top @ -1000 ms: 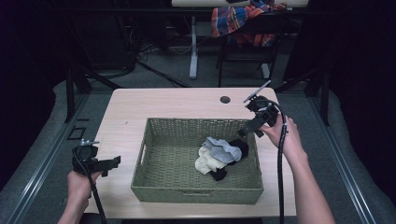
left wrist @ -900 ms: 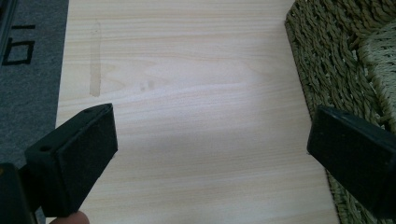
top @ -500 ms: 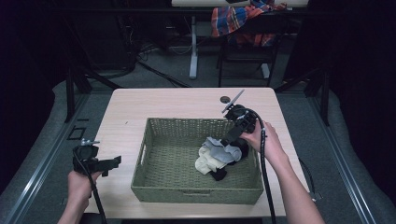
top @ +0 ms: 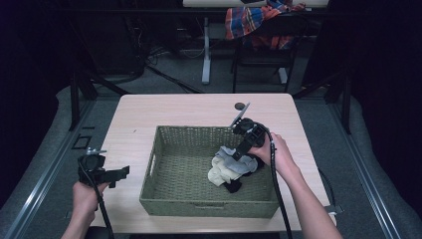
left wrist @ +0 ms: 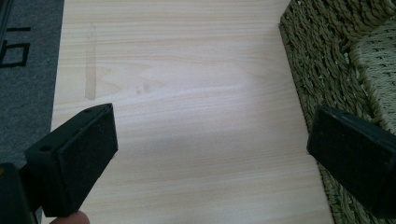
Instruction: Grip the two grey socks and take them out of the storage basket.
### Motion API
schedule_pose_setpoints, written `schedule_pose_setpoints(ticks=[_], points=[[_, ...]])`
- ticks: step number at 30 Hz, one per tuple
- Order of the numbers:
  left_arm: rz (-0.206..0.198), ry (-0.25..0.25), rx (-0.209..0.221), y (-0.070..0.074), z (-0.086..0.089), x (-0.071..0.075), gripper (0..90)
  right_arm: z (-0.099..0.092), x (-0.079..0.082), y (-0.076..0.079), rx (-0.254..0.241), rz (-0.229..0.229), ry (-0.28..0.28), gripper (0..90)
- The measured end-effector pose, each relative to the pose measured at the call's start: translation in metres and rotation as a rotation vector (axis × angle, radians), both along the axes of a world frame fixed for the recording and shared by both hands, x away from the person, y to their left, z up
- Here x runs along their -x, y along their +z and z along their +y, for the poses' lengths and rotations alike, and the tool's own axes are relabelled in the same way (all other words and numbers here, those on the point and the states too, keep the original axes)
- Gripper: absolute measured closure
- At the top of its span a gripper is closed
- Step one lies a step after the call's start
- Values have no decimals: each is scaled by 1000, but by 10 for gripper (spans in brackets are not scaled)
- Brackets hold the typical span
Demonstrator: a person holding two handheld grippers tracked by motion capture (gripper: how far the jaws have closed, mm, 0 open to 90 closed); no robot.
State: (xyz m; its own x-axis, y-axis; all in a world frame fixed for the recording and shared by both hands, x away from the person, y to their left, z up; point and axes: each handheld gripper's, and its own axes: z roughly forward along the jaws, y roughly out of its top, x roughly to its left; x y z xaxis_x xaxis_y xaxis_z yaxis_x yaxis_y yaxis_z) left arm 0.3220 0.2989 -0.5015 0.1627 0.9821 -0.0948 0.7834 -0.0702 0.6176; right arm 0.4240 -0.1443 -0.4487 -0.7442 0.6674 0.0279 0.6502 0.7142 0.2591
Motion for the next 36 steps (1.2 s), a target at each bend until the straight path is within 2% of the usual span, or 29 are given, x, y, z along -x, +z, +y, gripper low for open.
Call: schedule_pose_setpoints(ticks=[3, 6, 7, 8, 10, 13, 14, 17, 18, 21, 26, 27, 36], points=[[2, 2, 0, 0, -1, 0, 19, 3, 0, -6, 1, 3, -3, 255], [-2, -2, -4, 1, -1, 1, 19, 8, 0, -11, 36, 5, 13, 323], [-2, -2, -5, 1, -2, 2, 19, 10, 1, -14, 31, 5, 7, 335], [-1, -3, -4, 1, -2, 2, 20, 10, 0, -14, 52, 0, 13, 368], [0, 1, -3, 1, -1, 2, 20, 12, 1, -16, 50, -10, 4, 421], [2, 2, -3, 0, -1, 2, 21, 14, 0, -19, 64, -17, 5, 543], [1, 2, -2, 1, -1, 2, 21, 14, 0, -19, 77, -9, 12, 624], [4, 0, -3, 1, -1, 2, 21, 14, 0, -21, 73, -10, 14, 753], [5, 1, -1, 1, -2, 2, 21, 14, 0, -19, 86, -9, 21, 790], [3, -1, -5, 1, -3, 2, 21, 12, 1, -17, 71, -14, 15, 857], [2, -2, -7, 1, -2, 2, 22, 7, 1, -11, 41, -19, -2, 882], [7, 1, -6, 0, -2, 1, 22, 6, 1, -8, 43, -9, -5, 883], [5, 3, -7, 0, -1, 1, 22, -6, 0, 9, -12, -30, -32, 884]])
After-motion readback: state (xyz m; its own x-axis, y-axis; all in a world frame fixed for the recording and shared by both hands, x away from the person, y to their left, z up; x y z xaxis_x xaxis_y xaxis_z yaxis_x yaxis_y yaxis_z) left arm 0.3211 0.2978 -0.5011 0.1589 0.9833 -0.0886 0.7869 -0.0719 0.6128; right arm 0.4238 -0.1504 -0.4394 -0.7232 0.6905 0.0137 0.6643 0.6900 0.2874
